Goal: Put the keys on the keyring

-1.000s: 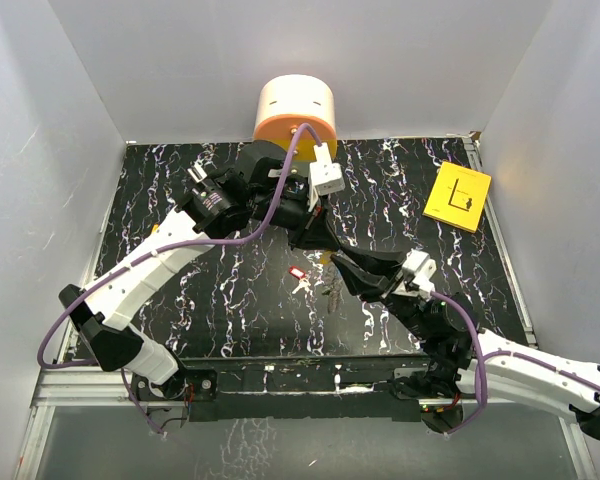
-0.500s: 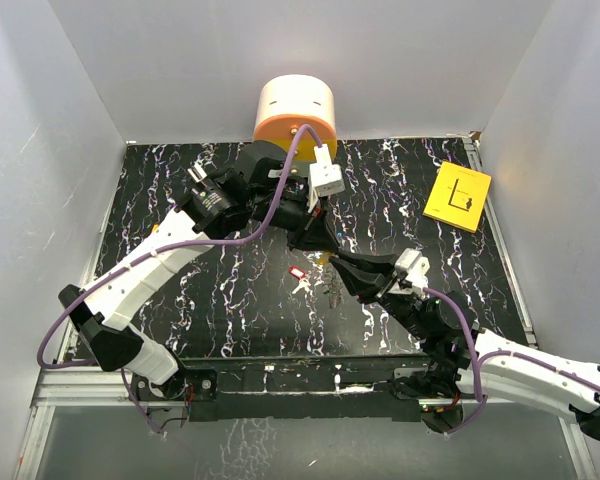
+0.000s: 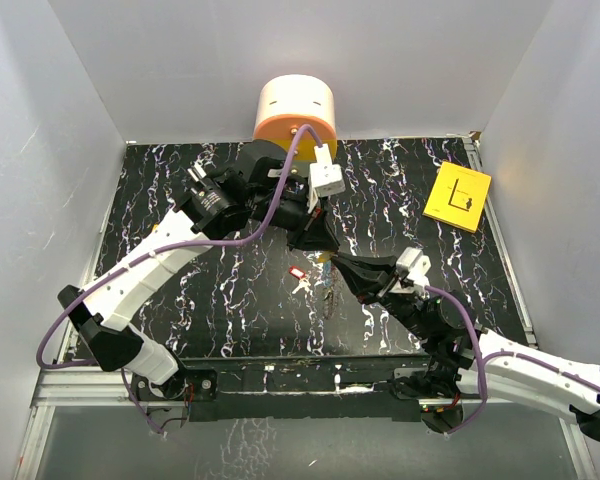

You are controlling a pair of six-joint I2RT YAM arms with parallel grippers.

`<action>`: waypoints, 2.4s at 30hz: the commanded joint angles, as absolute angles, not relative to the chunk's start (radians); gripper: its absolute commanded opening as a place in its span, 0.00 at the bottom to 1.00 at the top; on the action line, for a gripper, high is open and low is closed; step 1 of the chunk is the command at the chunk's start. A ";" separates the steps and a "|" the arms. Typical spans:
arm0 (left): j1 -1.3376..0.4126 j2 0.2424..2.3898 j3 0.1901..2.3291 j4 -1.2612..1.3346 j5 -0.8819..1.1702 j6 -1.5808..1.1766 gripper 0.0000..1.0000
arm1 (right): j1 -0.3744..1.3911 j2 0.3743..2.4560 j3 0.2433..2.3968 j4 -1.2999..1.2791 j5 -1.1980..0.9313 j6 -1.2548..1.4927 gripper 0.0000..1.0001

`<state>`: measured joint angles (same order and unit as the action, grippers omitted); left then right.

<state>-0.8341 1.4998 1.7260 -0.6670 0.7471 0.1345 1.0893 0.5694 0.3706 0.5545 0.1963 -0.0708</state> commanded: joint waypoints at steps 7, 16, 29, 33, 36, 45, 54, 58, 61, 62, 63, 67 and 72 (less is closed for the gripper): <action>-0.837 1.449 1.773 -0.684 0.663 0.250 0.00 | 1.091 0.488 0.407 0.559 0.183 0.003 0.08; -0.837 1.399 1.655 -0.609 0.669 0.284 0.00 | 1.091 0.402 0.448 0.500 0.323 0.157 0.08; -0.839 1.401 1.617 -0.568 0.720 0.318 0.00 | 1.091 0.453 0.487 0.600 0.466 0.341 0.08; -0.840 1.385 1.586 -0.555 0.711 0.364 0.00 | 1.091 0.448 0.498 0.604 0.495 0.382 0.08; -0.842 1.373 1.554 -0.543 0.703 0.402 0.00 | 1.091 0.445 0.502 0.605 0.511 0.411 0.08; -0.852 1.328 1.505 -0.493 0.706 0.461 0.00 | 1.090 0.477 0.531 0.575 0.556 0.466 0.08; -0.879 1.339 1.502 -0.494 0.706 0.487 0.00 | 1.091 0.522 0.550 0.578 0.557 0.500 0.08; -0.889 1.340 1.500 -0.504 0.722 0.485 0.00 | 1.091 0.531 0.551 0.578 0.561 0.504 0.08; -0.888 1.336 1.499 -0.501 0.694 0.492 0.00 | 1.091 0.532 0.544 0.577 0.570 0.512 0.08; -0.888 1.336 1.501 -0.501 0.684 0.496 0.00 | 1.091 0.531 0.540 0.576 0.570 0.512 0.08; -0.890 1.337 1.506 -0.505 0.678 0.499 0.00 | 1.091 0.531 0.538 0.571 0.570 0.516 0.08; -0.890 1.339 1.523 -0.505 0.665 0.502 0.00 | 1.091 0.533 0.526 0.551 0.578 0.531 0.08; -0.889 1.352 1.551 -0.560 0.755 0.508 0.00 | 1.091 0.518 0.507 0.560 0.529 0.508 0.08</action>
